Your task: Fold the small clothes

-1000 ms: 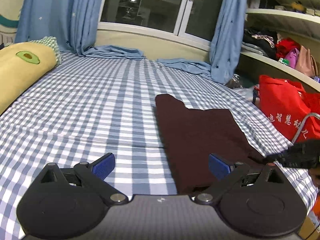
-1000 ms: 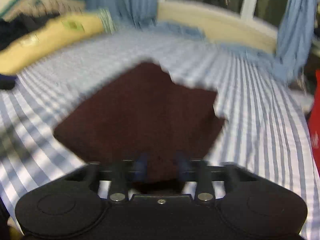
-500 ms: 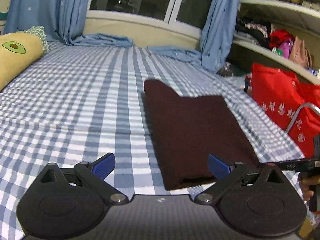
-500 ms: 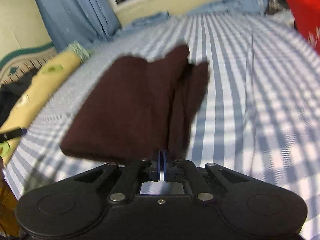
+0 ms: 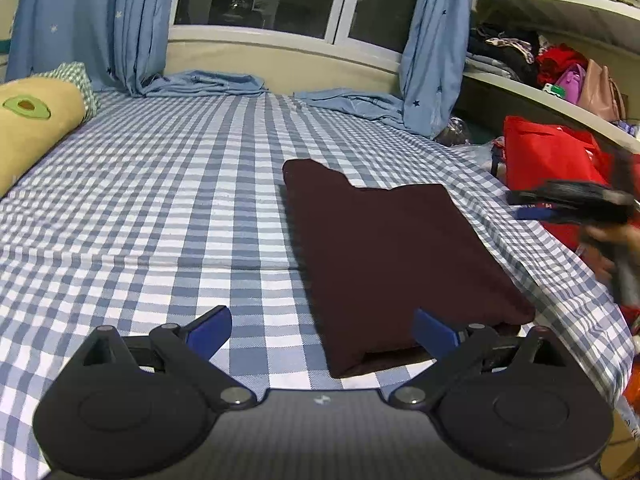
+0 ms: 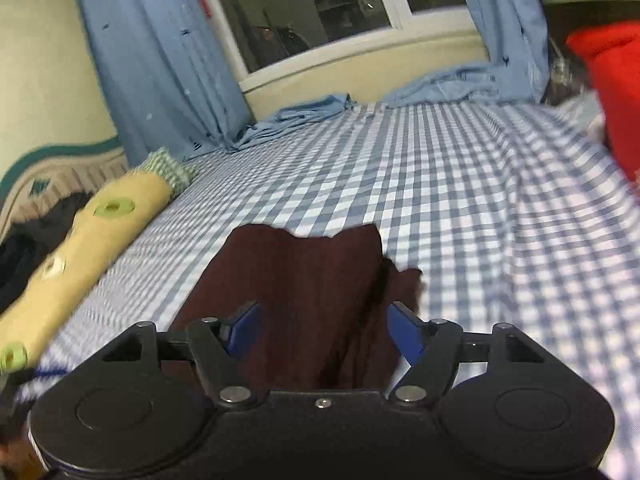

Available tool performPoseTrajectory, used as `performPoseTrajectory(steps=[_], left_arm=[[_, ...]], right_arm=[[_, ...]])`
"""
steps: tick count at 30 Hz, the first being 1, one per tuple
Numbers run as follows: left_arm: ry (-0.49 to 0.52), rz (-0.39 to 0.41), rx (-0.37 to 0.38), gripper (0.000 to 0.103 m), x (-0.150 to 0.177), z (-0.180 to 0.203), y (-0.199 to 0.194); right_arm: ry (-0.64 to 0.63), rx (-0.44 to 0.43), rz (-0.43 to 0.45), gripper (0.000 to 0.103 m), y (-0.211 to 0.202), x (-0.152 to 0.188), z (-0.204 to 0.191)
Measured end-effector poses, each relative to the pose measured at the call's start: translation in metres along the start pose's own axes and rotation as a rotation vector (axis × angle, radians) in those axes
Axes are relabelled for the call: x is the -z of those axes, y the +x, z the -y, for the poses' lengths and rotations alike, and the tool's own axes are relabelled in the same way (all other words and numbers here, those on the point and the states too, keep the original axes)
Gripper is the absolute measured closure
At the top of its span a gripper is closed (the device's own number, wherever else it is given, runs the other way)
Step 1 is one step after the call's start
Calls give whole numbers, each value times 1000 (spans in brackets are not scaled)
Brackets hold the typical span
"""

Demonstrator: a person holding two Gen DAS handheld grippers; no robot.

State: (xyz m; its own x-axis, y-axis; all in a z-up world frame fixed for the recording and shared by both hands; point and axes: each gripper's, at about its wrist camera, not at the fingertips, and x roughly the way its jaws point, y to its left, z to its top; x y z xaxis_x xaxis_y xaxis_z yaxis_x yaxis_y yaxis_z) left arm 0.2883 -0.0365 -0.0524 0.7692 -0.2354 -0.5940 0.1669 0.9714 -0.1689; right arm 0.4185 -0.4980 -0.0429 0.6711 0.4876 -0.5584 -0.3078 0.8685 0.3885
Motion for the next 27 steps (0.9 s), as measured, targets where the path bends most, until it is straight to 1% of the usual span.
performPoseTrajectory(steps=[2,5,6,7,8,9,10,11,12,13,14,15,16,17,18,19,20,21,22,23,25,27], left_arm=[[-1,4,-11,3,0,0,-5],[2,-6,-17,3,2,-4,-8],[5,-7,-27,3,2,-5,-9],[7,-9,-38,3,2,-8,-9],[6,-10,-46,3,1,-11,-10],[0,-9,-53,3,1,-13,-10],[-8,-8,-56,3,0,-15,-10],[-12,-6,-55,3,-2,-16,-10],[-14,-6,-52,3,-3,-17,-10],[-13,-7,-49,3,-4,-17,-9],[-10,-9,-46,3,-5,-16,-7],[-5,-11,-42,3,-6,-15,-4],[2,-15,-38,3,-6,-13,-1],[8,-18,-36,3,-7,-10,2],[13,-20,-33,3,-7,-8,4],[19,-21,-27,3,-7,-6,5],[23,-22,-20,3,-7,-4,5],[27,-25,-14,3,-7,-3,4],[31,-27,-12,3,-6,-3,4],[34,-28,-13,3,-5,-3,3],[31,-30,-19,3,-4,-4,4],[14,-37,-18,3,-3,-6,7]], right_arm=[[57,-5,-55,42,44,-14,15],[143,-31,-135,43,97,-19,35],[168,-37,-157,45,110,-16,40],[197,-50,-167,68,120,-15,44],[217,-77,-172,88,127,-15,48],[223,-103,-158,90,127,-16,49],[238,-147,-112,94,122,-17,52],[277,-221,-52,95,114,-19,59],[323,-271,4,96,106,-20,67],[374,-308,43,96,101,-20,77],[412,-327,65,96,99,-19,87],[422,-295,40,96,103,-16,95],[434,-259,-15,95,111,-13,102],[442,-209,-98,90,124,-5,108],[433,-176,-154,87,134,3,111],[438,-165,-162,82,138,9,114],[471,-186,-129,72,134,14,118],[504,-200,-104,68,128,16,121],[524,-210,-87,66,120,17,124],[509,-217,-71,64,109,17,124],[439,-225,-61,64,80,21,118],[362,-243,-83,64,51,28,106]])
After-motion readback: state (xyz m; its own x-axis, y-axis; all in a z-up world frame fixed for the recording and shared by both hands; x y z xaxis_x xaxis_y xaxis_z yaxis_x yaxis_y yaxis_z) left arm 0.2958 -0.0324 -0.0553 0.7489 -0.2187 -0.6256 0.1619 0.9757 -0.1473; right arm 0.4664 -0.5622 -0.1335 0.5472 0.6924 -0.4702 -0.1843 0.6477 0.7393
